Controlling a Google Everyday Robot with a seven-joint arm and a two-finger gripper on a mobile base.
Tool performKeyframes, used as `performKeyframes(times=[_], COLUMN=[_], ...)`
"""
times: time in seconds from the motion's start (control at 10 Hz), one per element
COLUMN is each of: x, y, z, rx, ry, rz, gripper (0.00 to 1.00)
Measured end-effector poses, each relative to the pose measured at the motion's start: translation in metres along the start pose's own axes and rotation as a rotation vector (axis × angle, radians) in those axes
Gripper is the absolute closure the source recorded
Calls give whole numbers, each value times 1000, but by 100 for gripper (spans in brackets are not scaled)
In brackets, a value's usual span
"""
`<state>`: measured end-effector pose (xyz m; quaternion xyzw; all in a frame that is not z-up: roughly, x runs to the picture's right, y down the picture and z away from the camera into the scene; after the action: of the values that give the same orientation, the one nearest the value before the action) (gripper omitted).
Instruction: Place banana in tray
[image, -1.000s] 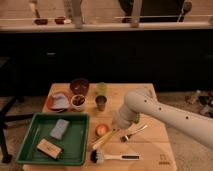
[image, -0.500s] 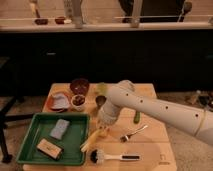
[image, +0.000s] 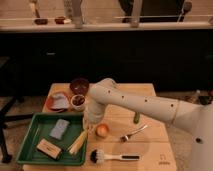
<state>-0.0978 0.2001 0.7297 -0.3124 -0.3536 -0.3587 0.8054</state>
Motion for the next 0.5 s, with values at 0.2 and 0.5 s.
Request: performKeyframes(times=[0.2,0.5], x=[-12,-17], y=[-18,-23], z=[14,20], rx=[-22,-29], ry=[-17,-21], rz=[-29,-36], gripper=[98,98])
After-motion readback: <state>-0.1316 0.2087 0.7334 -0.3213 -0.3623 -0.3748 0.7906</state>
